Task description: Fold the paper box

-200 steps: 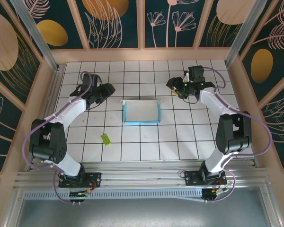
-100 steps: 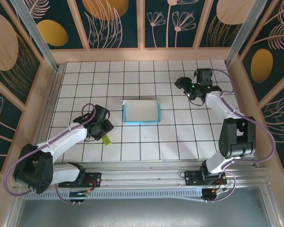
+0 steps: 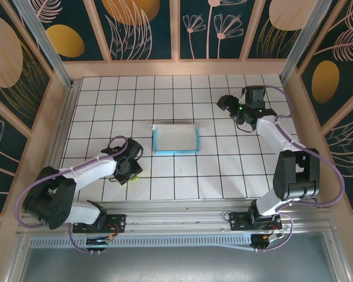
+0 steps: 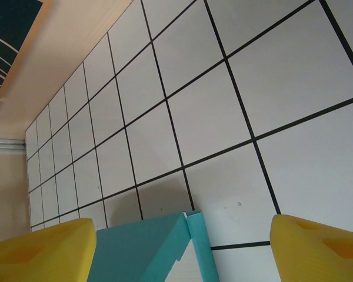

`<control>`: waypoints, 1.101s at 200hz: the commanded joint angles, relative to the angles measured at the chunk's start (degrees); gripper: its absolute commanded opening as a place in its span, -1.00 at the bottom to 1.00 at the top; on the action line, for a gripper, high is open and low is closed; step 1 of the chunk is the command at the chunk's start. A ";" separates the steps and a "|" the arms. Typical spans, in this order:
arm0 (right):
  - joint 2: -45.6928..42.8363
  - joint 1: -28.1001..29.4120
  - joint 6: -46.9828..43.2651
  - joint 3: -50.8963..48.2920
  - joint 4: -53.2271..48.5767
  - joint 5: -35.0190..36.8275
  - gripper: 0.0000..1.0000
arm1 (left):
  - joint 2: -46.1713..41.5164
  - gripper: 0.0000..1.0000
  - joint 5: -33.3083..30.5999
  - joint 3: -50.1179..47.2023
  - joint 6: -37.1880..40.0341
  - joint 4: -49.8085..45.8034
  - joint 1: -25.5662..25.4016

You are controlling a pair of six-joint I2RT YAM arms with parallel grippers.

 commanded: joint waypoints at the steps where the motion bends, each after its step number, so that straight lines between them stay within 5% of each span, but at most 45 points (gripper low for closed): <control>1: -2.74 -0.27 -1.45 -1.13 1.09 0.33 0.57 | 1.13 0.10 2.10 -2.32 0.21 1.71 -0.57; 66: -4.43 -0.14 -1.17 -1.75 1.48 1.84 0.57 | -1.89 -0.53 1.95 -3.32 1.60 2.75 -0.57; 100: -5.49 -0.05 -1.60 -2.27 1.99 2.66 0.57 | -6.80 -0.51 2.63 -0.98 9.18 7.70 -3.59; 146: -7.99 -0.07 -6.32 -4.20 4.55 7.31 0.60 | -1.80 -0.44 -2.86 11.89 29.28 7.78 -18.15; 173: -10.69 0.77 -8.26 -5.53 5.87 10.18 0.65 | 5.99 -0.44 -5.39 21.56 45.91 2.63 -22.23; 220: -13.55 3.27 -10.61 -5.44 4.61 14.51 0.67 | 19.23 -0.49 -26.21 36.62 64.66 -6.21 -23.34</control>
